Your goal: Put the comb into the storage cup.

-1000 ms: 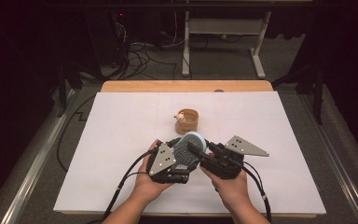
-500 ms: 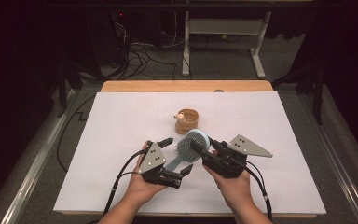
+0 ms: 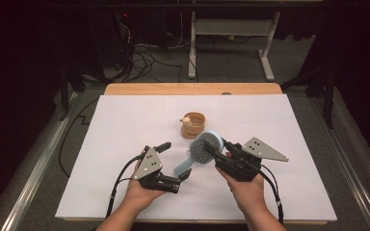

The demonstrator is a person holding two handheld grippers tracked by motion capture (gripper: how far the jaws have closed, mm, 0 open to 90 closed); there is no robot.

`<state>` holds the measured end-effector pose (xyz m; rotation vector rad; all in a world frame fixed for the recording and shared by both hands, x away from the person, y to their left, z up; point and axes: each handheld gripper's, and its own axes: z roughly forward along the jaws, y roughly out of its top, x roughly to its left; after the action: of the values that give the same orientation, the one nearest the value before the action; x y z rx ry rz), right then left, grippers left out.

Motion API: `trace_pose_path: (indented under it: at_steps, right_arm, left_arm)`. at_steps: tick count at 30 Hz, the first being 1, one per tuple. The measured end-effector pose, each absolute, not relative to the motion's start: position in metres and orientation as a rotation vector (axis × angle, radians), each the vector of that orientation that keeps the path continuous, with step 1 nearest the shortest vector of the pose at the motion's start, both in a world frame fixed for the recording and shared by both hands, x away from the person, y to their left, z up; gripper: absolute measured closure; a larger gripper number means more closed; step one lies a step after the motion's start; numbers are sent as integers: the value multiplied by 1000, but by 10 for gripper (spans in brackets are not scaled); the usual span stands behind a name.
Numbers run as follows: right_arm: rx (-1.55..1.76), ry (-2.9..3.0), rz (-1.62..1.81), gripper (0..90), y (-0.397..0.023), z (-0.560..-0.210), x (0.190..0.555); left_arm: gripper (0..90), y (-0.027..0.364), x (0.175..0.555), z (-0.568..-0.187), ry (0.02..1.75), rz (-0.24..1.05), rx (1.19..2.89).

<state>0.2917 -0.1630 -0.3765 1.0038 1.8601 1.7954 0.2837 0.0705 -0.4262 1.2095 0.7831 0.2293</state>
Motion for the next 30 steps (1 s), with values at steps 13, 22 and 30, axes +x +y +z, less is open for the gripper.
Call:
trace_pose_path:
  at_steps: [13, 22, 30]
  right_arm:
    - [995, 1859, 1773, 607, -170, -378, 293]
    - [981, 1850, 1744, 606, -176, -378, 291]
    - [962, 1835, 1723, 604, -183, -376, 290]
  left_arm:
    - [4, 105, 295, -435, 854, 282, 1208]
    - [4, 133, 298, -443, 897, 334, 1183]
    - [4, 152, 300, -445, 919, 367, 1145]
